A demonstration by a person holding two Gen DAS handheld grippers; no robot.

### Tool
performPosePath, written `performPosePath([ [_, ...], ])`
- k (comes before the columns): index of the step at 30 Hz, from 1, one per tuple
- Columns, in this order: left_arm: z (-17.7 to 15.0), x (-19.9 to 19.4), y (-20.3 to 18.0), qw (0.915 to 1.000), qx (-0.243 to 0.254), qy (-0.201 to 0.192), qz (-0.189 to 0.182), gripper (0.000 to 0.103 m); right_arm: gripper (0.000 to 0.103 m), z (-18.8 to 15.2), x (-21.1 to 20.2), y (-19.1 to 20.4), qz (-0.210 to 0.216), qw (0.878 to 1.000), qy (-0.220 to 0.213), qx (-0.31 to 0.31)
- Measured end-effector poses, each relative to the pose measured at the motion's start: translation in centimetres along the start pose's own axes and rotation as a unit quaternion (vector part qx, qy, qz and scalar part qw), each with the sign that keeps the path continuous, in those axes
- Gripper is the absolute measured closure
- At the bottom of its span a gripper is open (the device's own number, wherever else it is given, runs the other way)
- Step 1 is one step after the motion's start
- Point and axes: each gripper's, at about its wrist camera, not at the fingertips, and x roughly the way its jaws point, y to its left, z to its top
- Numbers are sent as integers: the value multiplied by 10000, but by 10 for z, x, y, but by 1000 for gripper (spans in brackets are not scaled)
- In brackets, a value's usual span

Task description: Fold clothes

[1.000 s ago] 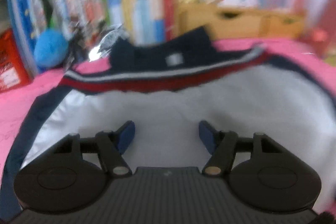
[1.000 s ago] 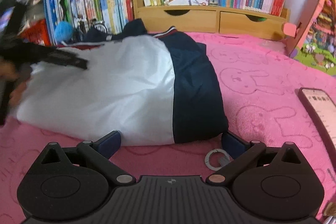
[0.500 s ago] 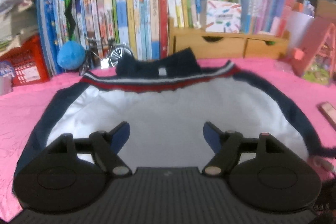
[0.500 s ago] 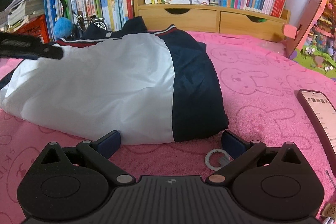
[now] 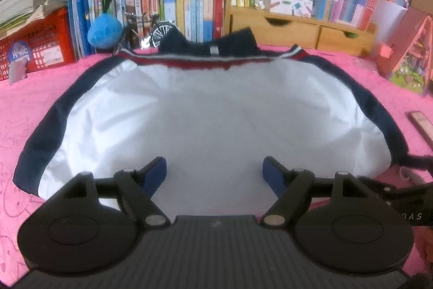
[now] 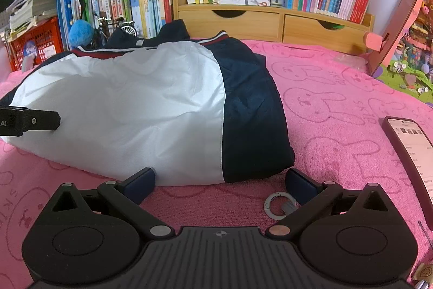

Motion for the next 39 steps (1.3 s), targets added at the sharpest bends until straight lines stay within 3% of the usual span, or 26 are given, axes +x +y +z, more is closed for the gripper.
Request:
performPosePath([
  [9,-2,-2,-2,10000,27,-54,41,25,0,0,0,0,-5,10000,-6,8],
  [16,-6,2,-8,9997,38,-160,-174,25,0,0,0,1,-7,10000,-7,11],
  [21,-19,24,-15,9993,337,-170,-3,20,0,-1,-1,-1,49,10000,-32,73],
  [24,-19,27,-16,9991,394,-168,13,18,0,-4,-9,-16,355,9974,-190,592],
  [29,-19,28,-16,9990,413,-144,7,15,0,-15,-17,-48,863,9722,-610,2087],
  [32,-19,26,-15,9992,381,-144,-14,15,0,-6,-7,-49,894,9644,-551,2429],
  [34,-14,13,-4,9996,167,-133,-204,23,0,2,0,-47,883,9621,-462,2538],
  [36,-8,-8,15,9986,-76,-387,-354,24,0,7,3,-45,861,9596,-359,2654],
  [39,-2,-28,51,9975,-122,-666,206,24,0,4,-1,-42,1095,9519,-324,2844],
])
